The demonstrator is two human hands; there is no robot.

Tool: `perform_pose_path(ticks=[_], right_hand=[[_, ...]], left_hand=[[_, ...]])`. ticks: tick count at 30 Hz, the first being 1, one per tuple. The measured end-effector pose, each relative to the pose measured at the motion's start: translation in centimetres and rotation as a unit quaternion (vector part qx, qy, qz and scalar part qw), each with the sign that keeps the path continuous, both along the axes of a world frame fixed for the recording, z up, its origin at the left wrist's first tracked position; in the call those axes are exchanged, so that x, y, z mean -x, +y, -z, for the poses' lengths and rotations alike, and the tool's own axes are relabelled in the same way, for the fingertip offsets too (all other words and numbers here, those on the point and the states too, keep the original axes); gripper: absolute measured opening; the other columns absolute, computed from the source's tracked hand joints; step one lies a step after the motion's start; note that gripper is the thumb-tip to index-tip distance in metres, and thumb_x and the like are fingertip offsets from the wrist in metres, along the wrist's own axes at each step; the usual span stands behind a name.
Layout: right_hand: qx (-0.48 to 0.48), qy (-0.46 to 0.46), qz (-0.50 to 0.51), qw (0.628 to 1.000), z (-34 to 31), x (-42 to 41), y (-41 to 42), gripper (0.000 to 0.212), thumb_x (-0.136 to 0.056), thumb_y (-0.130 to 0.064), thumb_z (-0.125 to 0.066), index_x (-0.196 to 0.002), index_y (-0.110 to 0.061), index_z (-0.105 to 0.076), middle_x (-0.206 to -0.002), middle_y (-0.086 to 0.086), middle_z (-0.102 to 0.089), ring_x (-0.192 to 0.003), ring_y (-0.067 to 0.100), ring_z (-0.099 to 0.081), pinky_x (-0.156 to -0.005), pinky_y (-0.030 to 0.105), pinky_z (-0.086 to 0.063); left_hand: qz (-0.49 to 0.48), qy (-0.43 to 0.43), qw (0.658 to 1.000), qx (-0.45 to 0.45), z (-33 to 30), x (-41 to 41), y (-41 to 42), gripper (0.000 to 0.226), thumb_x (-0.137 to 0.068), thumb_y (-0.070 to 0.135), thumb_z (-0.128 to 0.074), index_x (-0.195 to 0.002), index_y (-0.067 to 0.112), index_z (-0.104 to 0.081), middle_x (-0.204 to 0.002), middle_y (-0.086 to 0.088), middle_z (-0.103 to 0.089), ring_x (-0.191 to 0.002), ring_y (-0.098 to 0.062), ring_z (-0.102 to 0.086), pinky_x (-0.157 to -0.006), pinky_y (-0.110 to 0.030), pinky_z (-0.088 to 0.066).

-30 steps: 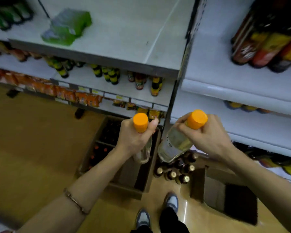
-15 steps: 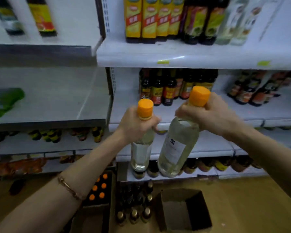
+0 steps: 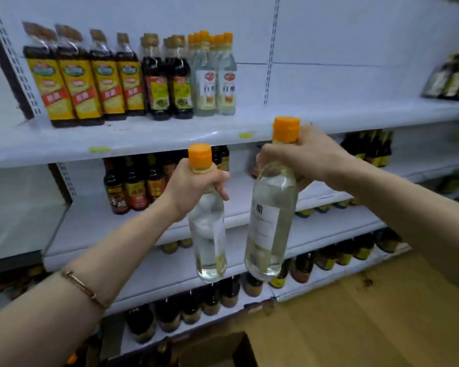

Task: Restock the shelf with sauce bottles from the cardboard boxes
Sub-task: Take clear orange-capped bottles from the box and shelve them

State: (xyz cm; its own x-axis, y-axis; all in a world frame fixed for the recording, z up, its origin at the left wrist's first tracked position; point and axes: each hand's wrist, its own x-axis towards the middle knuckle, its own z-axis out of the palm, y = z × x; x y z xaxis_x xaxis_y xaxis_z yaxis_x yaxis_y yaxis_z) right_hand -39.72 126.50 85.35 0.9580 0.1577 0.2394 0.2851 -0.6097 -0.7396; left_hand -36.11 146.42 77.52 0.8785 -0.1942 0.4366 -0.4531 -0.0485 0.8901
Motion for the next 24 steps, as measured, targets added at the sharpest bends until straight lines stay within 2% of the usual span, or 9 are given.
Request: perform_pose_path(ticks=[4, 8, 12, 16, 21, 24], right_hand=[[0.016, -0.001, 0.006, 1.000, -2.3, -1.7, -4.0, 0.031, -0.076, -0.035, -0.071, -0.086, -0.004, -0.071, -0.075, 0.007, -0.069, -0.065, 0.025, -0.066, -0.056, 0.043, -0.060], [0.014, -0.019, 0.006, 1.000, -5.1, -3.9, -6.0, 0.026, -0.077, -0.035, -0.070, -0.082, -0.010, -0.071, -0.075, 0.005, -0.072, -0.054, 0.019, -0.064, -0.047, 0.031, -0.055], [-0.014, -0.032, 0.009, 0.999, -7.7, -6.7, -7.3, 0.026, -0.079, -0.032, -0.069, -0.088, -0.007, -0.071, -0.088, 0.011, -0.074, -0.055, 0.021, -0.063, -0.045, 0.028, -0.053], [-0.023, -0.046, 0.009, 0.999, -10.2, -10.0, -7.8, 0.022, -0.082, -0.028, -0.068, -0.088, -0.007, -0.070, -0.090, 0.013, -0.074, -0.055, 0.022, -0.062, -0.046, 0.029, -0.055], [0.004, -0.074, -0.003, 0.997, -12.8, -14.7, -7.4, 0.018, -0.082, -0.029, -0.068, -0.087, -0.011, -0.068, -0.081, 0.008, -0.069, -0.055, 0.024, -0.061, -0.049, 0.030, -0.056], [-0.010, -0.072, -0.012, 0.997, -14.0, -17.9, -6.5, 0.023, -0.080, -0.029, -0.069, -0.090, -0.008, -0.069, -0.085, 0.011, -0.071, -0.057, 0.028, -0.063, -0.053, 0.035, -0.059]], left_hand=[[0.025, 0.024, 0.999, 0.034, -2.6, -1.3, -4.0, 0.023, -0.071, 0.013, -0.066, -0.050, 0.006, -0.058, -0.056, -0.016, -0.061, -0.054, -0.030, -0.061, -0.066, -0.037, -0.052], [0.032, -0.010, 0.999, 0.002, -5.9, -3.3, -6.7, 0.022, -0.070, 0.012, -0.064, -0.053, 0.001, -0.057, -0.055, -0.016, -0.062, -0.052, -0.028, -0.062, -0.067, -0.037, -0.052], [0.035, -0.051, 0.998, -0.003, -9.0, -6.4, -8.4, 0.020, -0.071, 0.011, -0.062, -0.054, 0.003, -0.056, -0.053, -0.010, -0.062, -0.051, -0.027, -0.062, -0.069, -0.040, -0.051], [0.049, -0.073, 0.996, 0.014, -11.6, -10.4, -9.5, 0.020, -0.071, 0.009, -0.061, -0.056, 0.000, -0.052, -0.051, -0.010, -0.061, -0.049, -0.026, -0.062, -0.059, -0.030, -0.052], [0.046, -0.089, 0.995, 0.009, -14.3, -14.8, -9.4, 0.021, -0.071, 0.012, -0.062, -0.056, 0.000, -0.053, -0.055, -0.014, -0.062, -0.054, -0.030, -0.062, -0.071, -0.039, -0.049], [0.008, -0.096, 0.995, -0.009, -16.1, -17.1, -8.5, 0.021, -0.072, 0.016, -0.061, -0.057, 0.003, -0.054, -0.057, -0.012, -0.064, -0.059, -0.029, -0.062, -0.078, -0.046, -0.048]])
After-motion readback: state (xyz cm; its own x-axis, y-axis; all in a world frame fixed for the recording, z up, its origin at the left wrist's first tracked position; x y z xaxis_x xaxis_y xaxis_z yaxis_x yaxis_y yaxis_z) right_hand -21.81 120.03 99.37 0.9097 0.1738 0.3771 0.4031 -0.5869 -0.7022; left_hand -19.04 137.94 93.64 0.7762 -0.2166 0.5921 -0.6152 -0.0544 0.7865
